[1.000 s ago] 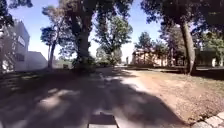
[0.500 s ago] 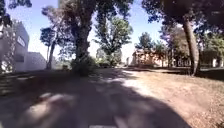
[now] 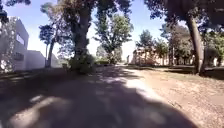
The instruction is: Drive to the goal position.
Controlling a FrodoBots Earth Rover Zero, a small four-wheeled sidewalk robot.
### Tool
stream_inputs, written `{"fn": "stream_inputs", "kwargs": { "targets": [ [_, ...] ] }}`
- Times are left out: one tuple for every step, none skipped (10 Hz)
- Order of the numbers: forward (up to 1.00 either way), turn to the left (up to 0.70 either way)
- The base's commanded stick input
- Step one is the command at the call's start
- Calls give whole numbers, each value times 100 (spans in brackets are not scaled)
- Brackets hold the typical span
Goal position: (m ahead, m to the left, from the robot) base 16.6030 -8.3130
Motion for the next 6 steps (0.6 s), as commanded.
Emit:
{"fn": "stream_inputs", "kwargs": {
  "targets": [
    [70,0],
    [70,0],
    [70,0],
    [70,0],
    [70,0],
    [70,0]
  ]
}}
